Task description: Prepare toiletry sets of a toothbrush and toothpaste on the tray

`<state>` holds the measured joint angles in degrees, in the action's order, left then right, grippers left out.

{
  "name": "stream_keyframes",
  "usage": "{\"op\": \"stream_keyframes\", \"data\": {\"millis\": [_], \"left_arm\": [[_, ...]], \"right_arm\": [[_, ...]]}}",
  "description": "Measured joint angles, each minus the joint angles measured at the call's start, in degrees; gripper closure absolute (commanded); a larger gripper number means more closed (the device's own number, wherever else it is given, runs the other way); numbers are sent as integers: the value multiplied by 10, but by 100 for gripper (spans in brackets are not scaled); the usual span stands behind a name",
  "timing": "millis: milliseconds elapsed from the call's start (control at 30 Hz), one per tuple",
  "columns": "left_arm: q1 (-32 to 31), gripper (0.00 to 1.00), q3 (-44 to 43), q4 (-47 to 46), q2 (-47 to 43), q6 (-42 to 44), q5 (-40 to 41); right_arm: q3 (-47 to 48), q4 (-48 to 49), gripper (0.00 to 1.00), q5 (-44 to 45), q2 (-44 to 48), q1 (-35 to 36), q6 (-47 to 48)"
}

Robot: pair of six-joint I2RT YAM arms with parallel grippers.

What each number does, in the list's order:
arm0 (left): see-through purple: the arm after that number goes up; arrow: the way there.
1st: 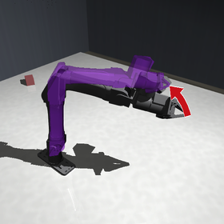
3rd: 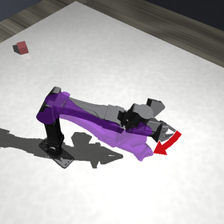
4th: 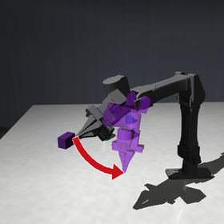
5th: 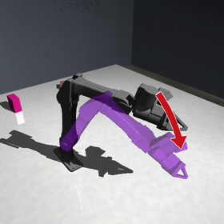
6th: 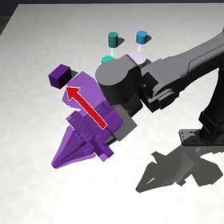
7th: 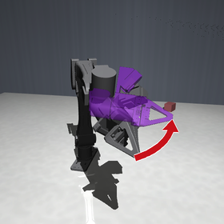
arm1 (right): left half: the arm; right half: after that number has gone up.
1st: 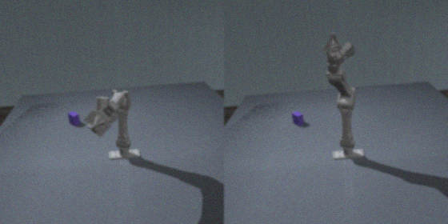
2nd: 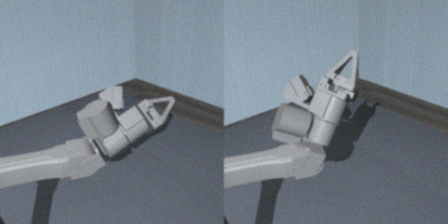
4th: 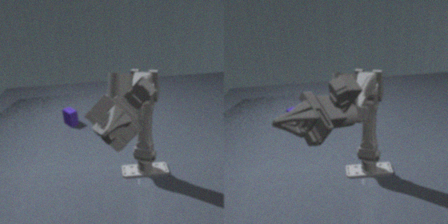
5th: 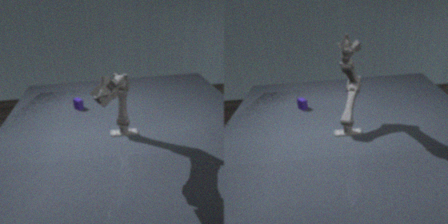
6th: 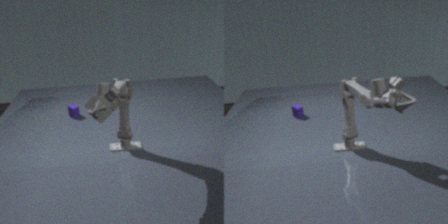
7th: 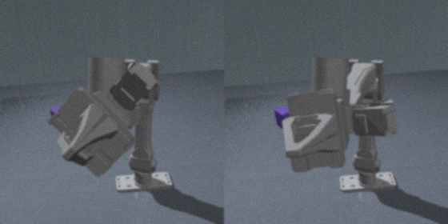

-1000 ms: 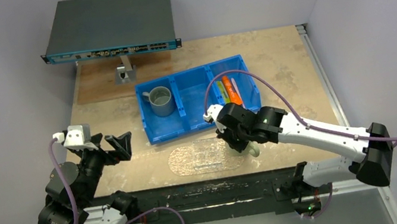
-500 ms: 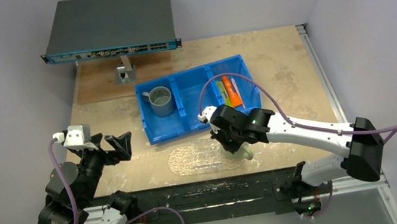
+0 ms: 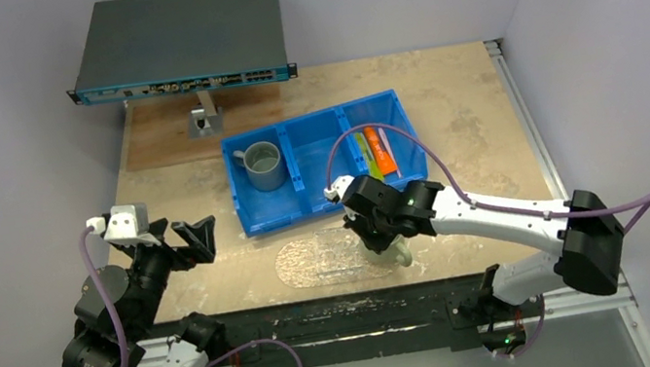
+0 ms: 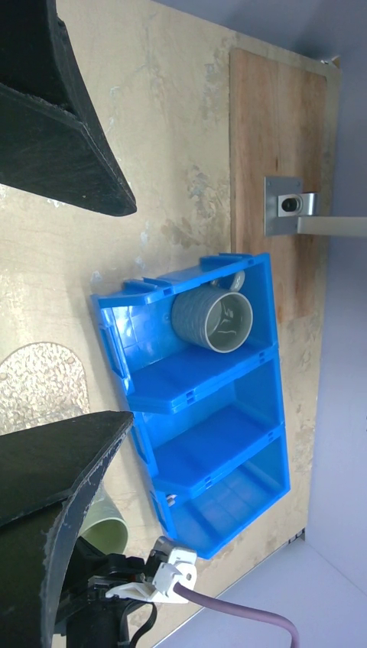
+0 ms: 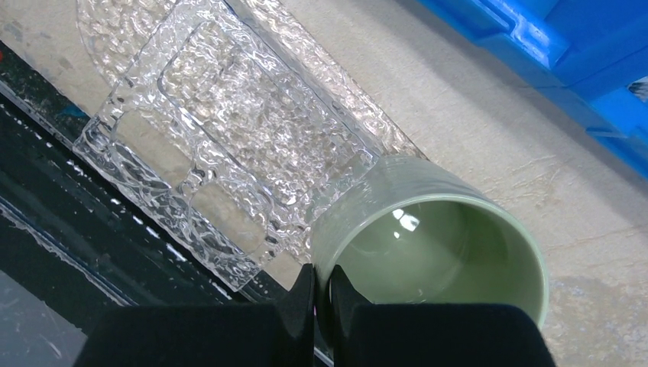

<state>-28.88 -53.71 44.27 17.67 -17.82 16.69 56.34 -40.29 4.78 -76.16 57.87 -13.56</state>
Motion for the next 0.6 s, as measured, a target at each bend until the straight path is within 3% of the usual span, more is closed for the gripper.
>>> {"op": "stream_keyframes", "data": {"millis": [600], "left_arm": [[0,0,0,0,0,0,0]], "right_arm": [[-34,31,100,-2,-5,3,-24]]}}
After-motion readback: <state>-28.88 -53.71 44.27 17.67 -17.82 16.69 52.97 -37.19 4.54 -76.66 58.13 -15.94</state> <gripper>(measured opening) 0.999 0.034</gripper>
